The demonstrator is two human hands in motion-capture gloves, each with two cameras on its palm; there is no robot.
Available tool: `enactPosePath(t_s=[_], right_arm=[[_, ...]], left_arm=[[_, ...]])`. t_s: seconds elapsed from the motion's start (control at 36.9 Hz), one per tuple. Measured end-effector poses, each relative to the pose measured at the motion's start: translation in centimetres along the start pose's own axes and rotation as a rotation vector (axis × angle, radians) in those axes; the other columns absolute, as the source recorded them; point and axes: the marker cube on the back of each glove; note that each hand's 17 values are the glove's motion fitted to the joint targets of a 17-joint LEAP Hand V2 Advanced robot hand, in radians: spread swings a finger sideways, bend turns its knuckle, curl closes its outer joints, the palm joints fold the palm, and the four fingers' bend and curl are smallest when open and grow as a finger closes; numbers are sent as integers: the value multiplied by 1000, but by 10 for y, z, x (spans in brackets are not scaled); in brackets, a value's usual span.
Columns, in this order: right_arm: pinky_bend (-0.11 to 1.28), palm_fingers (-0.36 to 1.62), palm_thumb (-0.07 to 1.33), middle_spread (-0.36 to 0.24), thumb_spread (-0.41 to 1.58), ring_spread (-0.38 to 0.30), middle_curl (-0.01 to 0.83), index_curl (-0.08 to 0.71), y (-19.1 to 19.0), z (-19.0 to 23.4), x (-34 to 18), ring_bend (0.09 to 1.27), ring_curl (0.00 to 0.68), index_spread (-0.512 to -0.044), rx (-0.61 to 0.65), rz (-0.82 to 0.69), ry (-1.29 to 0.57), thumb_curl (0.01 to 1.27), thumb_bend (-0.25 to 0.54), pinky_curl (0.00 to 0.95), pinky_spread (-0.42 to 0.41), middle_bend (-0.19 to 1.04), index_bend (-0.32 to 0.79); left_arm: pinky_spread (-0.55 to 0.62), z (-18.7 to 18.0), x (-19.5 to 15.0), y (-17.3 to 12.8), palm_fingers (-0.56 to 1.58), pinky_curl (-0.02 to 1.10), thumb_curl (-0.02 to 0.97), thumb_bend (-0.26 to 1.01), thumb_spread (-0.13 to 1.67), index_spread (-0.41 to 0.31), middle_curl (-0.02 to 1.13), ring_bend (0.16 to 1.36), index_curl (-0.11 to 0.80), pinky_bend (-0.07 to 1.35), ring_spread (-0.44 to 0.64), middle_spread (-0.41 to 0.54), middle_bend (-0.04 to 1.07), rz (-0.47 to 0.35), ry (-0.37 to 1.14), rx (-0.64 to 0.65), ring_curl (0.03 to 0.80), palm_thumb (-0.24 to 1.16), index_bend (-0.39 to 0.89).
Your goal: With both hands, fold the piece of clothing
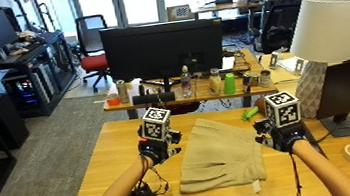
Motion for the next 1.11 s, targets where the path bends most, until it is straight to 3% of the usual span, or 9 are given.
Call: enactPosePath(t_s=[0.16,0.35,0.65,1.11], right_arm=[[457,272,229,-44,742,42,112,75,6,-2,3,345,114,-273,-4,-8,-3,47,131,172,142,222,116],[478,237,242,-54,993,57,171,111,2,-5,9,370,156,-331,1,16,-18,74,111,222,174,231,124],[492,209,254,-59,1155,67,234,150,-1,-14,9,392,198,-359,13,23,-26,108,70,264,190,229,128],[507,198,291,-49,1222,62,293,181,-19,-14,13,427,245,-367,-5,43,-37,150,13,308,185,223,121]], left_arm=[[296,0,6,0,110,127,54,4,658,29,67,498,59,367,264,164,165,8,-3,-7,132,59,122],[367,0,7,-3,69,177,94,-15,856,36,114,552,103,394,338,205,183,10,-1,-6,169,57,141],[408,2,7,-11,36,223,143,-21,976,40,171,591,162,411,381,234,188,-2,17,4,198,45,149],[412,3,7,-27,8,270,194,-21,1020,41,224,624,217,426,393,245,184,-8,48,1,223,37,149]])
